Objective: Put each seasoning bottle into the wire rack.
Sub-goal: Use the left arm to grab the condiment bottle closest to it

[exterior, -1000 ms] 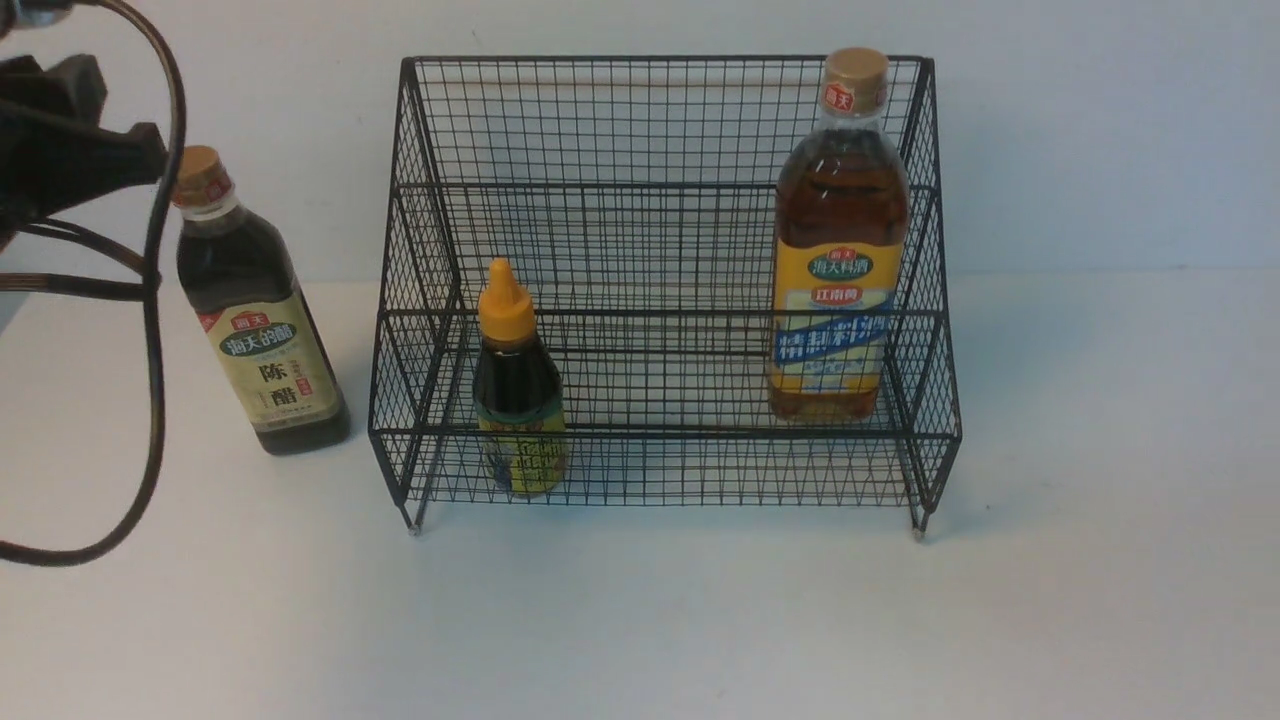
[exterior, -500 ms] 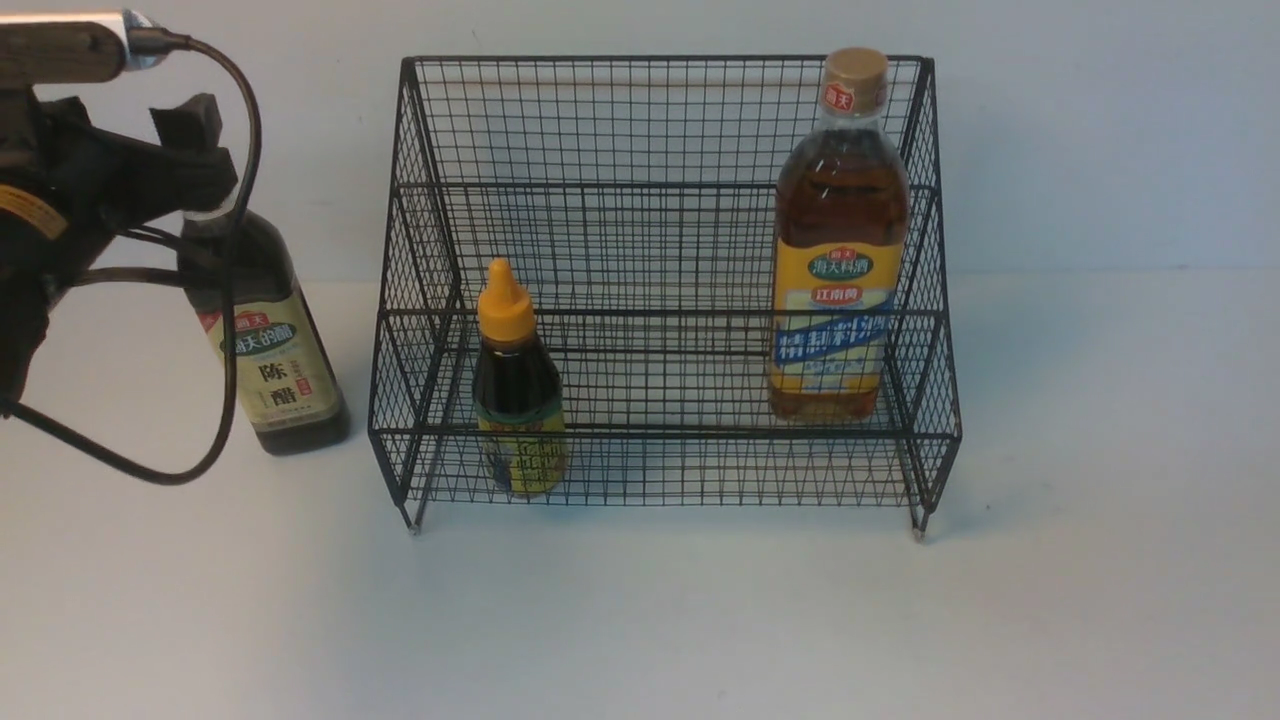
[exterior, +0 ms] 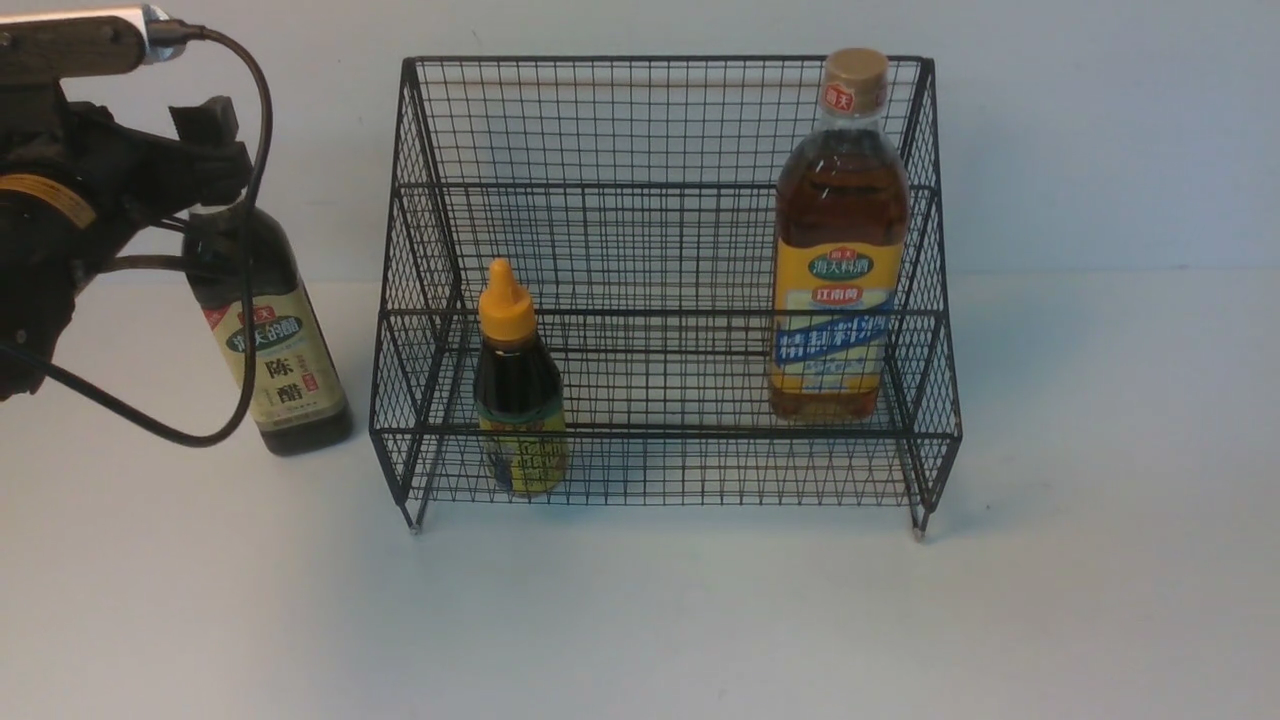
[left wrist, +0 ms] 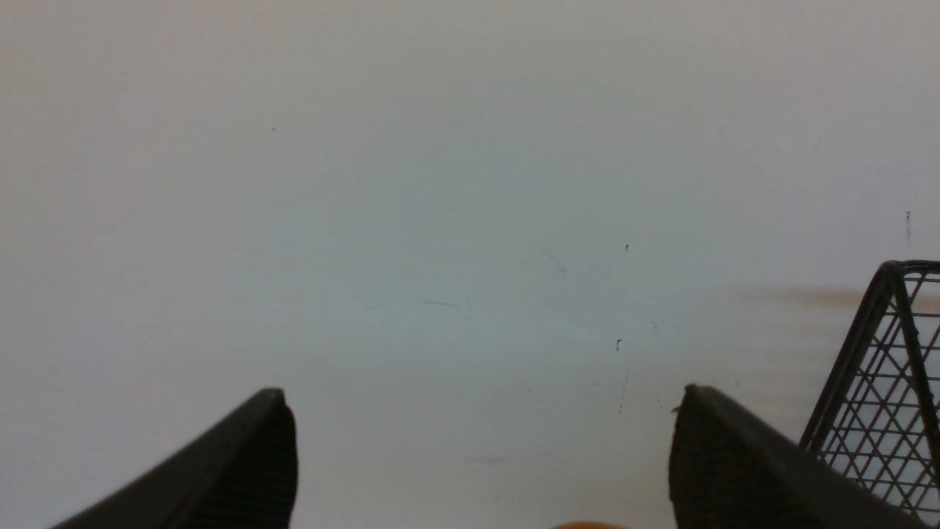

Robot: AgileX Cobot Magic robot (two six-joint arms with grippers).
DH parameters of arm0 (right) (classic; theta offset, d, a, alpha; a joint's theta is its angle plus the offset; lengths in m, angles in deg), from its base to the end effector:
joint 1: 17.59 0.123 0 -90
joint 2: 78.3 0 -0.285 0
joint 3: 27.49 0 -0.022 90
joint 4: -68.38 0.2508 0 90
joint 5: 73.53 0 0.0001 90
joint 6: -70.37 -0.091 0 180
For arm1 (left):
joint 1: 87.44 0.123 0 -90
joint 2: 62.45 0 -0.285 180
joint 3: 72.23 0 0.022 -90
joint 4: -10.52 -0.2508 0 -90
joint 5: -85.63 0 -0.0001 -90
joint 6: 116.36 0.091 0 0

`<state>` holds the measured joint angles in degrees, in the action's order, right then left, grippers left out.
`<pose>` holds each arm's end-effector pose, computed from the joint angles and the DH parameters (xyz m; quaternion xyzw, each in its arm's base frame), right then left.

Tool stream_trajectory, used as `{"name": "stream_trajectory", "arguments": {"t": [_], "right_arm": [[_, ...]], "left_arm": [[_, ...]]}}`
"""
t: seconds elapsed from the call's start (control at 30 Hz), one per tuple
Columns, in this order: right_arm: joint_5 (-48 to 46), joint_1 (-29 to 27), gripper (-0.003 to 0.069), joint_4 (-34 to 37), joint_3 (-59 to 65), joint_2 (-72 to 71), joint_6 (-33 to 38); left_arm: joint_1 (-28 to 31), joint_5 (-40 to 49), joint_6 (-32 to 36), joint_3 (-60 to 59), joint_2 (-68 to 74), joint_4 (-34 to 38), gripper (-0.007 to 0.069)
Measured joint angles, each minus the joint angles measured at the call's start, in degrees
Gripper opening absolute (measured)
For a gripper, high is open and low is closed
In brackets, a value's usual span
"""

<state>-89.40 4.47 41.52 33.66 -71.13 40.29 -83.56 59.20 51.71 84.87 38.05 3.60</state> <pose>0.0336 0.0014 0.2833 -0.0568 0.6576 0.1300 0.7399 0.3631 0.0197 0.2721 -0.0451 0.7483 -0.0308 0.6611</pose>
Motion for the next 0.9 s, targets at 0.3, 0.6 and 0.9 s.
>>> {"name": "stream_trajectory", "arguments": {"t": [0.3,0.6,0.9], "right_arm": [[0.0,0.0,-0.0015,0.0,0.0,0.0,0.0],[0.0,0.0,-0.0015,0.0,0.0,0.0,0.0],[0.0,0.0,-0.0015,0.0,0.0,0.0,0.0]], "left_arm": [[-0.4,4.1,-0.1,0.7,-3.6,-2.2,0.0615],[-2.3,8.2,0.6,0.9,-2.6,-3.7,0.0615],[-2.3,7.8,2.4,0.9,1.7,-3.6,0.0595]]}}
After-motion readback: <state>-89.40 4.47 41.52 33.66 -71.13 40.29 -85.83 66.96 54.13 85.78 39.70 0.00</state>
